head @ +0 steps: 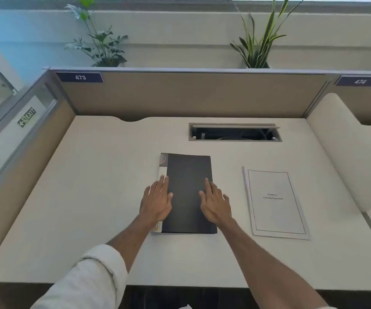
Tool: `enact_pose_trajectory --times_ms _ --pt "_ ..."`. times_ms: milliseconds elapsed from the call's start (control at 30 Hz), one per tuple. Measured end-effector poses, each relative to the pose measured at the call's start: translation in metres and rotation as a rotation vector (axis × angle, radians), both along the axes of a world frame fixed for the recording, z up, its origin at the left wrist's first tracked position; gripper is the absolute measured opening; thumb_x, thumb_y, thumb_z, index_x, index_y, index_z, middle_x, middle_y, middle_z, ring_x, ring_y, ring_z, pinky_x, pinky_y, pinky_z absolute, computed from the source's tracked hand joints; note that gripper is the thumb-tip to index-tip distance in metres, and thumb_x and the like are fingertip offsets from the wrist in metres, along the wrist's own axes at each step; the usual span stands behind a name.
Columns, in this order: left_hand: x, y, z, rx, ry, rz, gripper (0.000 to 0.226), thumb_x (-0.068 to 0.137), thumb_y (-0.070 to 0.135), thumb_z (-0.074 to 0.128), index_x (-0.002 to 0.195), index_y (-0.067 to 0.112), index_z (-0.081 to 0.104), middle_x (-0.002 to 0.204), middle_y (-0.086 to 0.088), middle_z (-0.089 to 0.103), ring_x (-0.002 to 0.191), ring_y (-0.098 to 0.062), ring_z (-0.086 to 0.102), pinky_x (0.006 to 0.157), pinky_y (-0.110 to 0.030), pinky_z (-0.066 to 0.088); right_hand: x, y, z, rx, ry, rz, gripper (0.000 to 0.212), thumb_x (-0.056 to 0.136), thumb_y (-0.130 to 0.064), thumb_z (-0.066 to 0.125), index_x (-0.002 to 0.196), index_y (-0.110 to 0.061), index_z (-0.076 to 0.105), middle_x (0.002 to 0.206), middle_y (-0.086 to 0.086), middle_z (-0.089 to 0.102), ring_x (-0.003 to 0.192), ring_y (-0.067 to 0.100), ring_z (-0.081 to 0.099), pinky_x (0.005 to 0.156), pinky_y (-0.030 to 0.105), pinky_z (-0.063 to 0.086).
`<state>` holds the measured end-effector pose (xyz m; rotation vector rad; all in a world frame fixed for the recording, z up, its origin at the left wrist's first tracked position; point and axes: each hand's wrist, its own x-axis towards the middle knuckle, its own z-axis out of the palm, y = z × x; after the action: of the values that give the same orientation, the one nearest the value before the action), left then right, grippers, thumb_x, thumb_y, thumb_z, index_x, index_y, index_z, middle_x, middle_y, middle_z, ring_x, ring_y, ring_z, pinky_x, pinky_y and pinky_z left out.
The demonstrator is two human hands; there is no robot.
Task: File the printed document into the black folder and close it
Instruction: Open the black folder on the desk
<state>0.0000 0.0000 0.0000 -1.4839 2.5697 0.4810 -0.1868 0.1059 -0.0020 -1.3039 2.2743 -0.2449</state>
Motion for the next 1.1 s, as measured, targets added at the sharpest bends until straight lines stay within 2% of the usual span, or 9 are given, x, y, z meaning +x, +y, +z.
enact_pose_trajectory --times_ms 167,333,433,667,800,967,1033,1067,1100 --pt "0.008 0.002 -0.008 0.199 -0.023 0.069 0.067 0.120 0.035 0.032 0.178 0.011 0.009 0.188 -0.007 0.003 0.170 -0.034 0.025 0.137 -0.051 0.029 0.000 0.010 -0.013 0.011 -0.021 -0.130 0.060 0.119 -0.041 0.023 0.174 -0.017 0.023 0.159 0.009 0.049 0.145 0.034 0.052 0.116 0.056 0.045" --pt "0.007 0.006 -0.017 0.287 -0.012 0.095 0.066 0.120 0.031 0.033 0.177 0.008 0.008 0.187 -0.008 0.001 0.171 -0.035 0.018 0.134 -0.054 0.033 -0.003 0.012 -0.023 0.008 -0.068 -0.302 0.048 0.119 -0.037 0.029 0.138 -0.002 0.056 0.139 0.017 0.060 0.128 0.039 0.061 0.106 0.050 0.053" --pt "0.006 0.009 -0.020 0.279 -0.017 0.133 0.064 0.120 0.028 0.034 0.175 0.006 0.012 0.185 -0.014 0.005 0.170 -0.036 0.021 0.132 -0.054 0.037 -0.005 0.013 -0.027 0.022 -0.121 -0.375 0.046 0.118 -0.034 0.035 0.139 0.002 0.055 0.141 0.019 0.057 0.130 0.039 0.060 0.104 0.046 0.051" --pt "-0.002 0.008 -0.020 0.273 -0.018 0.204 0.048 0.115 0.028 0.046 0.154 0.000 0.043 0.164 -0.019 0.040 0.149 -0.041 0.048 0.119 -0.053 0.049 -0.007 0.002 -0.031 0.051 -0.277 -0.519 0.038 0.106 -0.016 0.053 0.138 0.005 0.056 0.147 0.020 0.053 0.132 0.042 0.060 0.101 0.041 0.050" --pt "0.000 0.005 -0.019 0.265 0.008 0.220 0.045 0.113 0.028 0.049 0.149 0.001 0.048 0.162 -0.019 0.043 0.146 -0.041 0.051 0.118 -0.051 0.050 -0.015 -0.001 -0.038 0.024 -0.445 -0.666 0.005 0.099 -0.007 0.057 0.099 -0.002 0.058 0.116 0.016 0.059 0.095 0.031 0.052 0.080 0.036 0.040" --pt "0.004 0.001 -0.022 0.257 0.037 0.221 0.046 0.113 0.027 0.050 0.152 0.002 0.048 0.163 -0.018 0.043 0.146 -0.040 0.052 0.120 -0.051 0.050 -0.022 -0.002 -0.038 -0.053 -0.621 -0.795 0.026 0.095 0.001 0.067 0.077 -0.009 0.050 0.091 0.013 0.052 0.083 0.026 0.043 0.071 0.032 0.034" --pt "0.006 0.000 -0.022 0.254 0.063 0.228 0.049 0.113 0.026 0.051 0.156 0.002 0.046 0.165 -0.017 0.043 0.148 -0.039 0.052 0.121 -0.049 0.049 -0.025 -0.003 -0.037 -0.088 -0.659 -0.840 0.022 0.095 0.000 0.070 0.082 -0.010 0.055 0.097 0.013 0.056 0.087 0.028 0.049 0.072 0.033 0.040" --pt "0.007 0.000 -0.022 0.253 0.071 0.231 0.051 0.113 0.026 0.051 0.158 0.002 0.045 0.166 -0.017 0.042 0.149 -0.038 0.052 0.121 -0.049 0.049 -0.025 -0.002 -0.035 -0.116 -0.677 -0.861 0.011 0.097 -0.003 0.071 0.095 -0.007 0.061 0.104 0.013 0.060 0.093 0.030 0.054 0.078 0.036 0.047" --pt "0.008 -0.001 -0.022 0.251 0.075 0.232 0.052 0.113 0.026 0.051 0.159 0.002 0.044 0.167 -0.017 0.042 0.149 -0.038 0.052 0.122 -0.048 0.049 -0.026 -0.002 -0.035 -0.126 -0.687 -0.878 0.018 0.098 -0.006 0.072 0.113 -0.005 0.063 0.113 0.011 0.062 0.102 0.030 0.059 0.089 0.041 0.052"
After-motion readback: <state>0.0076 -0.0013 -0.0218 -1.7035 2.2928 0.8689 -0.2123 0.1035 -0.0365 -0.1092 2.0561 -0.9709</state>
